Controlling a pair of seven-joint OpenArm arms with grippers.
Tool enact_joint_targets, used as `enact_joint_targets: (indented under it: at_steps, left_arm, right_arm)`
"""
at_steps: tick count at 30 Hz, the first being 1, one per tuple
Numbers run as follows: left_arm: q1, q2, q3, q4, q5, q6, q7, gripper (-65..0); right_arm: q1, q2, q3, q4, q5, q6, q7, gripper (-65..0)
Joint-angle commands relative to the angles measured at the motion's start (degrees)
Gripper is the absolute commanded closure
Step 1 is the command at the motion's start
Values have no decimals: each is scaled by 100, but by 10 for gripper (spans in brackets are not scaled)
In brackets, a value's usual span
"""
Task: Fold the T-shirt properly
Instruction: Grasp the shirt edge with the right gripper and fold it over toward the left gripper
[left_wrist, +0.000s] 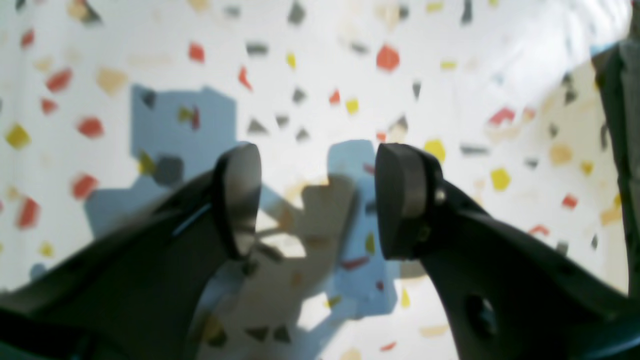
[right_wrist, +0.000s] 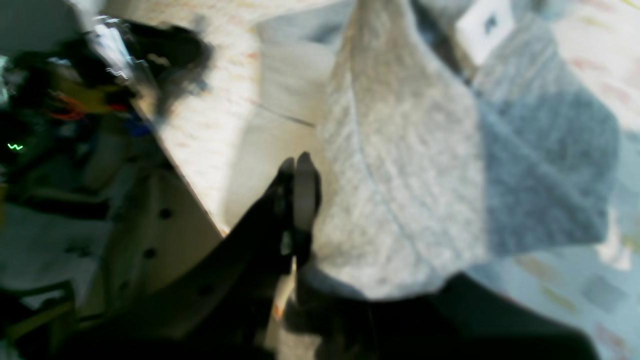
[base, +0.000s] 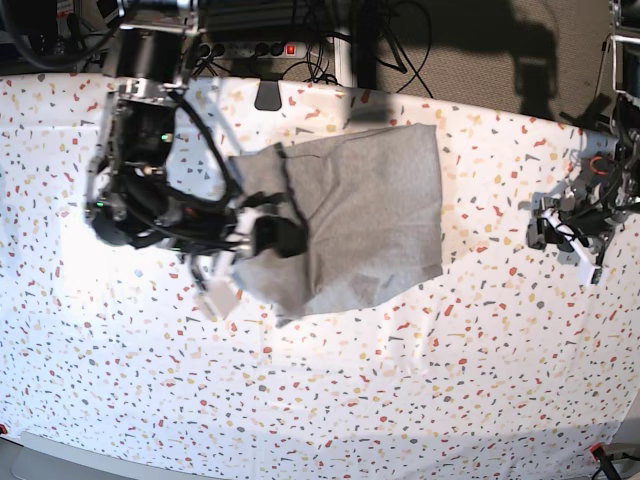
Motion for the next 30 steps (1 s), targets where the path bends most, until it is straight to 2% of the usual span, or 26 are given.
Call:
enact_joint_targets:
  at_steps: [1,5,9,11,15,20,25,30]
  left_arm:
    - [-79,-114,-44,98,-46,-9,-131,-352]
    - [52,-114,-44,98,-46,-7,-243,-352]
    - [70,-116,-44,98,-48,-7,-243,-352]
    - [66,-114,-44,98,-50,-7,-245,-352]
    - [66,-116,-44,98,-90,-7,-243,-352]
    - [66,-114,-44,98,-92,-7,-269,-352]
    - [66,-116,-44,98,-92,-7,-267,-352]
    - [63,-114,-44,98,-92,-7,-267,-352]
  right_arm:
    - [118,-144,-127,114,144,25,120,0]
    - [116,-721,-756,111,-717,25,385,0]
    - [116,-1147,-1375,111,-1364,25,713,0]
    - [116,-1163,-1611,111,-1738,25,896,0]
    - [111,-1163,-2085,87,-2079,-4,1178,0]
    - [111,-1163,-2557,-330,-1910,-323,1257,0]
    - [114,-1163,-2929,-754,-1290,-332,1515,0]
    - [116,-1163,-3346,-1071,-1272,-297,1513,0]
